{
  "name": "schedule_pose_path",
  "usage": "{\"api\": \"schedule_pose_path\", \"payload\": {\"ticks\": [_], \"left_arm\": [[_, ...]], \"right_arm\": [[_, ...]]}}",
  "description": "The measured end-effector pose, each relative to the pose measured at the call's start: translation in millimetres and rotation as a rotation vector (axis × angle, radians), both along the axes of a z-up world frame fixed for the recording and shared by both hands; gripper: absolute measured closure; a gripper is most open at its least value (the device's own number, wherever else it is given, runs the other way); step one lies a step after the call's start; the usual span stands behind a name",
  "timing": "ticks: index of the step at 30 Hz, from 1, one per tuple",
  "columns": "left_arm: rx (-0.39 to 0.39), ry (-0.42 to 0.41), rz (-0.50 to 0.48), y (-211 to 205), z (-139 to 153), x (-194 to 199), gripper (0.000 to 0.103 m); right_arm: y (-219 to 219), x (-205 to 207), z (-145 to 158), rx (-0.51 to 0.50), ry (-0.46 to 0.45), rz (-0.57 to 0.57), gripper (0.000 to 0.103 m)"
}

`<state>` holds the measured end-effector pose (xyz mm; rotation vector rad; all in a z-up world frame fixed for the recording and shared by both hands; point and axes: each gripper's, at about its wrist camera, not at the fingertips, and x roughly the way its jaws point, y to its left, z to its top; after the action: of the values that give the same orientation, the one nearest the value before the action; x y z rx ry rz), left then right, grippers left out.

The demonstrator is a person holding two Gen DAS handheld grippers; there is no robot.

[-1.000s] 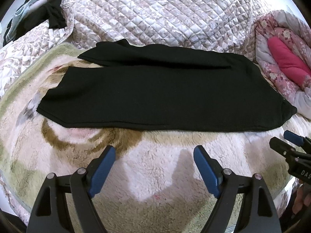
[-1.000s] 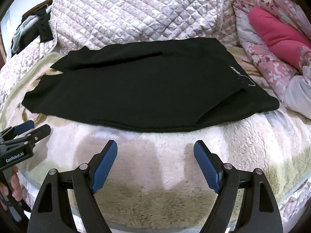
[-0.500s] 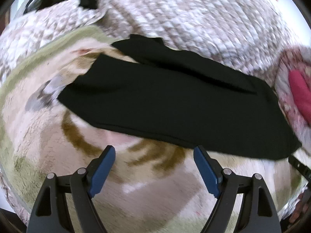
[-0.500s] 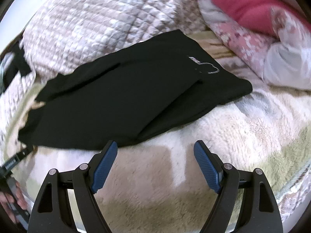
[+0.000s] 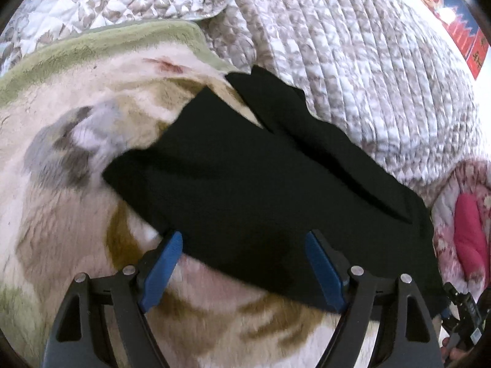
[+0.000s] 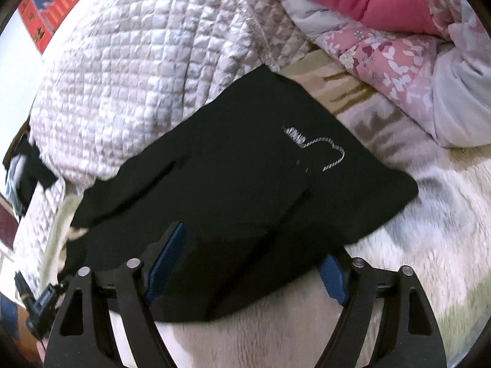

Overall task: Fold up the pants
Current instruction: 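Lower both tools onto the black garment's edge and close both grippers on it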

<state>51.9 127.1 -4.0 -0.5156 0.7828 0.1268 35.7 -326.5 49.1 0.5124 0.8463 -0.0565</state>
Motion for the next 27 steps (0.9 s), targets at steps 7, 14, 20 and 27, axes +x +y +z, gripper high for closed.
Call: {"api": "schedule_pose_path", "payload": {"ticks": [7, 14, 20, 27], "left_arm": [[0.016, 0.006, 0.06, 9, 0, 18, 0.062], [0.042, 0.035, 0.09, 15, 5, 18, 0.1], [0.066, -0.014, 0.068, 19, 42, -20, 0.1], [0.087, -0.004, 0.029, 22, 43, -78, 0.1]], "right_arm": [[-24, 9, -10, 0.03, 0.01, -0.102, 0.091], [-25, 0, 9, 0.08, -0.026, -0.078, 0.098], [-17, -41, 43, 0.09, -0.051, -0.032, 0.099], [-30, -94, 18, 0.117, 0.082, -0.084, 0.099]]}}
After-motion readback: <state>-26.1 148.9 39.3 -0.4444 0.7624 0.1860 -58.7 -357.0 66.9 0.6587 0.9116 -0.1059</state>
